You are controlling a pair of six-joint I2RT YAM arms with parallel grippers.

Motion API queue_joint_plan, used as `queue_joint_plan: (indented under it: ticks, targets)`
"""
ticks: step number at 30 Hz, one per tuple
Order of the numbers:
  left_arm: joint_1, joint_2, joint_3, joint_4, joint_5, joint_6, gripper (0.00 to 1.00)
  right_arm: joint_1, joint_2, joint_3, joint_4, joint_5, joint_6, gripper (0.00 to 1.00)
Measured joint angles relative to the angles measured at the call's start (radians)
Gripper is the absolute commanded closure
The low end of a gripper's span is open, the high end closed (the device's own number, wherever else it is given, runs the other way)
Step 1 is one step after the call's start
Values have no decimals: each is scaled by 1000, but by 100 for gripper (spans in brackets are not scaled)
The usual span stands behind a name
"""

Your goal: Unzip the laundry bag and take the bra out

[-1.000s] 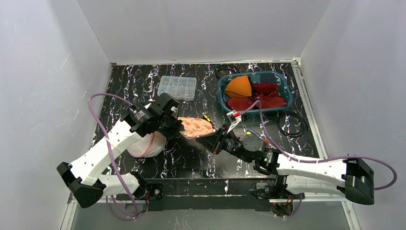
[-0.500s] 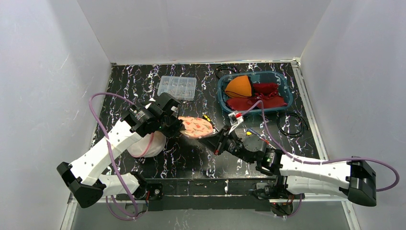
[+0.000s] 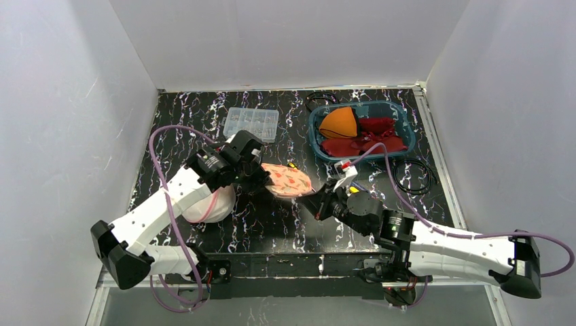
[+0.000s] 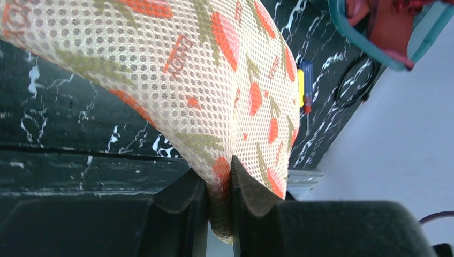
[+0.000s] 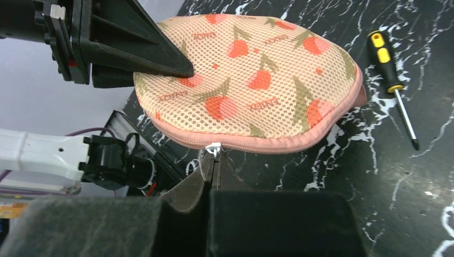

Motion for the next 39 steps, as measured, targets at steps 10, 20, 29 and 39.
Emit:
queue_joint_plan:
  ticks: [10, 20, 29, 39]
  targets:
    - [0, 16, -163, 358, 175, 363, 61, 0, -92, -10, -165, -43, -96, 99]
    - [0, -45, -494, 615, 250, 452, 9, 0, -133, -166, -196, -70, -62, 99]
    - [-16, -355, -744, 671, 233, 290, 8, 45, 14, -220, -25, -92, 8, 99]
    - [-142, -534, -945, 784, 160, 51, 17, 144, 319, -201, 227, -82, 65, 99]
